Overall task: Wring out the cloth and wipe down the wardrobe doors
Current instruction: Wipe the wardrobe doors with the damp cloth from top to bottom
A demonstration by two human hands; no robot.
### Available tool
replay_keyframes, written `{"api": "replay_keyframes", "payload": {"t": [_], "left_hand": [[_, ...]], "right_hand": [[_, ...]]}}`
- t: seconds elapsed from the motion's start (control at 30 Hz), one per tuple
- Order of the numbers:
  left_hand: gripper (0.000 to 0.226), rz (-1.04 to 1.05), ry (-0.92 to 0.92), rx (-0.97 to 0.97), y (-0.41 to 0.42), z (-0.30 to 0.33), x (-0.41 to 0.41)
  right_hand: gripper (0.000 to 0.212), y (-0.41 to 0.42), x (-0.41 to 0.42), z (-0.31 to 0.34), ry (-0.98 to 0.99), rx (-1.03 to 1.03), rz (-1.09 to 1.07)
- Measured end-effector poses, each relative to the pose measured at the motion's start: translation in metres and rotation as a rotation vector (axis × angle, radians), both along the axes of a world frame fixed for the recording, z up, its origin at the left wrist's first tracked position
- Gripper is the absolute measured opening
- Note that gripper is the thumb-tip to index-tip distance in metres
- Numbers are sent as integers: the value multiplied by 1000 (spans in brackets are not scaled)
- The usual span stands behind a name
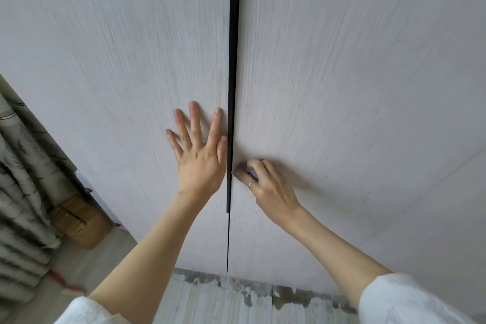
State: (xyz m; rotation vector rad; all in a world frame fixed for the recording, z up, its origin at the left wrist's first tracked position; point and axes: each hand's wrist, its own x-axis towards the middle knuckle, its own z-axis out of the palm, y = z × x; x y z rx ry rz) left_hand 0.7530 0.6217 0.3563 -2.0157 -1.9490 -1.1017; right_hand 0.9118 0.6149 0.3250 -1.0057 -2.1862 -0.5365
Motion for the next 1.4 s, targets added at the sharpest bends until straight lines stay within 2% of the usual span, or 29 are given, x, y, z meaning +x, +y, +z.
{"api": "replay_keyframes", "payload": {"t": [0.13,0.27,0.37,0.5,0.57,0.67,0.77,0.83,0.9,0.97,1.03,1.13,1.27,1.4], "left_hand": [[51,24,-10,17,0,-2,3],[53,22,0,51,3,-17,-1],[53,16,-39,55,4,-46,2],[52,10,-43,97,9,-73,3],[52,4,-32,127,9,-83,3],[53,-2,-30,153,12,-88,5],[52,7,-52,195,15,-87,8],[52,18,-38,242,18,-93,9],[53,25,4,274,22,-102,10],[53,35,39,319,26,-117,11],[52,50,52,354,28,-125,12],[54,74,54,370,28,-129,16],[52,51,50,371,29,-130,15],[52,56,89,353,29,-134,10]], "right_hand": [[36,1,-11,44,232,56,0],[33,10,-14,18,247,150,41],[32,11,-7,-36,86,173,41],[24,15,10,-93,-329,268,102],[20,14,19,-95,-381,297,123],[34,15,18,-49,-158,321,103],[37,20,17,3,87,381,60],[40,24,17,1,99,431,46],[41,26,16,-27,52,458,64],[47,26,17,-75,-42,451,97],[44,27,21,-113,-189,438,137],[45,23,31,-126,-326,481,121],[43,23,45,-75,-238,577,5],[48,22,54,-13,89,573,-128]]}}
